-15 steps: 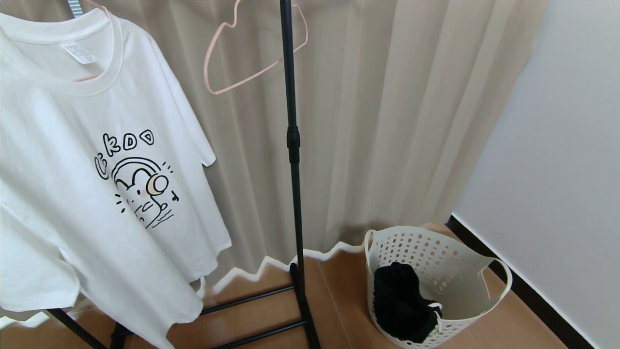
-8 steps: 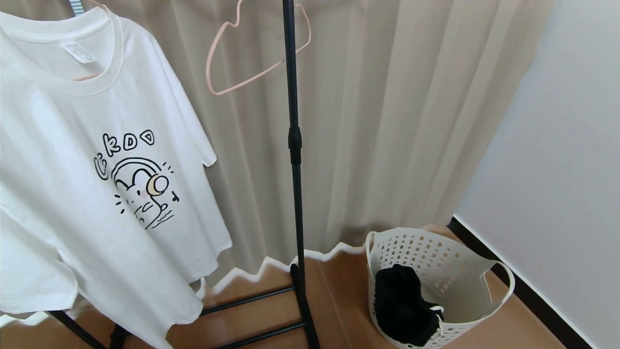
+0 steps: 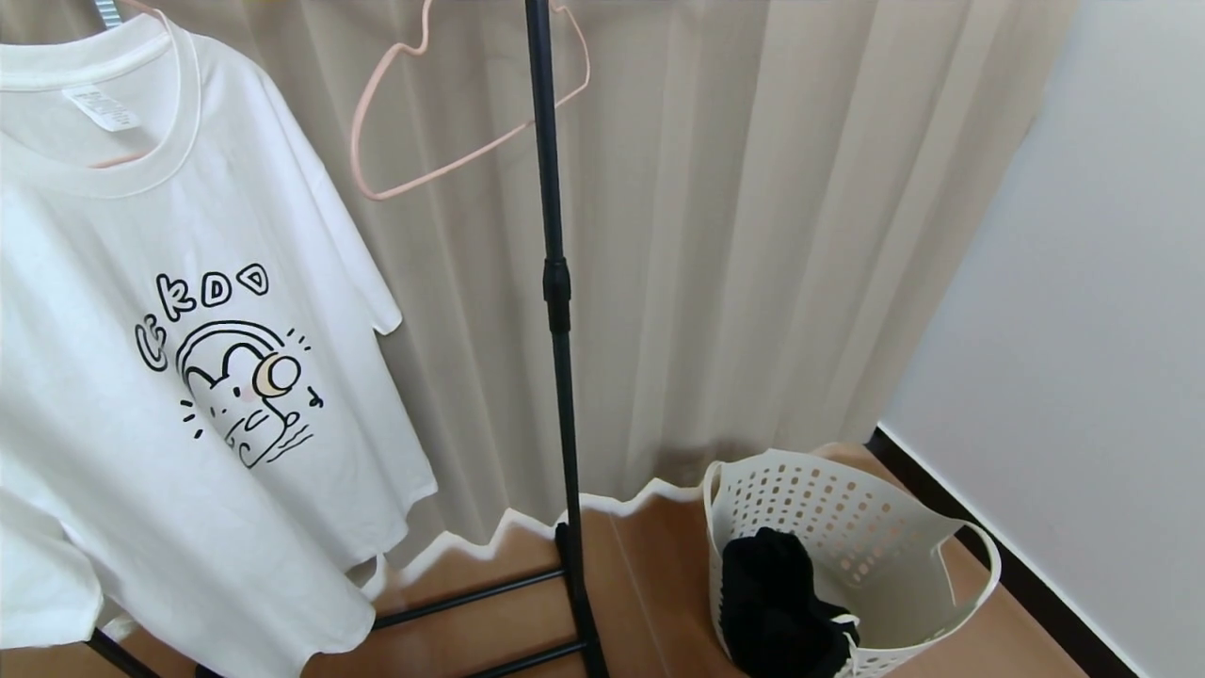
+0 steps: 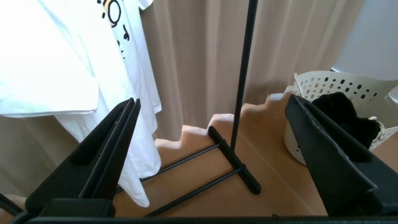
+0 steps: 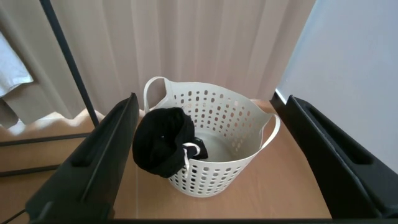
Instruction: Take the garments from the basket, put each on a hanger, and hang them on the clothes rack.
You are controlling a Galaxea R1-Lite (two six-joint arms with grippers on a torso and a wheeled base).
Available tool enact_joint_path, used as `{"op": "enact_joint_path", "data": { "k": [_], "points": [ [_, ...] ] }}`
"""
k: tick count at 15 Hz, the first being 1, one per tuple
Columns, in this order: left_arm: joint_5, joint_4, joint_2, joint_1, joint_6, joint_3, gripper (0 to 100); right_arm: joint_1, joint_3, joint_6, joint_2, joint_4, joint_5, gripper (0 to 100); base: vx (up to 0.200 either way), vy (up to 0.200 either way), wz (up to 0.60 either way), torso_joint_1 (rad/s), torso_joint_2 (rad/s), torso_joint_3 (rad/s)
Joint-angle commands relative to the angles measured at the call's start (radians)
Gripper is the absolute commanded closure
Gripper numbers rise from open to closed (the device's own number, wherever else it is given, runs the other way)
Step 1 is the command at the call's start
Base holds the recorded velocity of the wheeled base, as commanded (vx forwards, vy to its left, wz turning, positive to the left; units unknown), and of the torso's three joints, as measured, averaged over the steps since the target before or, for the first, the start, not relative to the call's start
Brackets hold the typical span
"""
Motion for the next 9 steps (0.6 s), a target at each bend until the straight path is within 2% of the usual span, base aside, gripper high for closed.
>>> {"op": "enact_joint_path", "data": {
  "k": [1,4,9],
  "points": [
    [-0.001,0.000,0.002,0.001,0.000,0.000,0,0.001,0.000,0.000,0.001,0.000,0.000,0,0.000,0.000,0.00,0.000,0.00,0.000],
    [-0.002,0.000,0.002,0.001,0.003,0.000,0,0.001,0.000,0.000,0.001,0.000,0.000,0,0.000,0.000,0.00,0.003,0.00,-0.058],
    [-0.002,0.000,0.002,0.001,0.003,0.000,0,0.001,0.000,-0.002,0.001,0.000,0.000,0,0.000,0.000,0.00,0.002,0.00,-0.180]
  ]
}}
